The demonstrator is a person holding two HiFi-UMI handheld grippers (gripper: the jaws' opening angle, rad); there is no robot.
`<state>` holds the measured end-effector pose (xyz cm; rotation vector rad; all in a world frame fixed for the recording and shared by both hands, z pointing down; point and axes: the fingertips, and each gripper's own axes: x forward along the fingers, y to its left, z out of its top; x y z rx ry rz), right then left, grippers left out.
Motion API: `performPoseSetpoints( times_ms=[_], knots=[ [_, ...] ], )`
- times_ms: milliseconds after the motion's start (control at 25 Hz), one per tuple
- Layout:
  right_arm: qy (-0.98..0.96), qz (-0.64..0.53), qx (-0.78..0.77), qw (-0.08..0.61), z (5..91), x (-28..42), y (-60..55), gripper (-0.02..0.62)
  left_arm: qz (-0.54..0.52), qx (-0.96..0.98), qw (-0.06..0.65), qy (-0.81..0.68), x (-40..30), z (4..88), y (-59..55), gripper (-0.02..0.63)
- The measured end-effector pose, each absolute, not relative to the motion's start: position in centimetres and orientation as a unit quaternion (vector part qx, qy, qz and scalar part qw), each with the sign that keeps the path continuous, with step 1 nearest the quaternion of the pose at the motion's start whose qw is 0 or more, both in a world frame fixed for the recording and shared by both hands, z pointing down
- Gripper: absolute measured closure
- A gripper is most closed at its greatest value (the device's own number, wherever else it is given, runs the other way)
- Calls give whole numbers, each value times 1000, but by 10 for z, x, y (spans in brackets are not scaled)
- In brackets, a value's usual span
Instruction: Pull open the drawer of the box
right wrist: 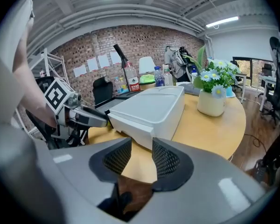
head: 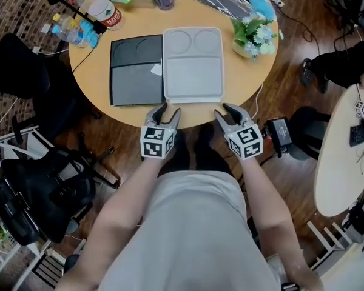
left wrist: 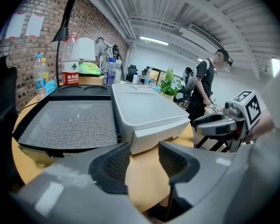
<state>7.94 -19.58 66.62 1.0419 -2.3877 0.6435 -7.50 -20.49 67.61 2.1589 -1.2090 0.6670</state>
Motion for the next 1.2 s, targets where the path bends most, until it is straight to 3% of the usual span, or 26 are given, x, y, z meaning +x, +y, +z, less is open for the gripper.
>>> performPoseSetpoints(
  times_ms=[240, 1200],
  knots=[
    [-864, 230, 383, 232, 667, 76, -202, 465, 244, 797, 288, -471, -63, 679, -209, 347],
    [-858, 220, 383, 261, 675, 62, -199, 405, 248, 804, 280, -463, -56, 677, -201, 307]
  ],
)
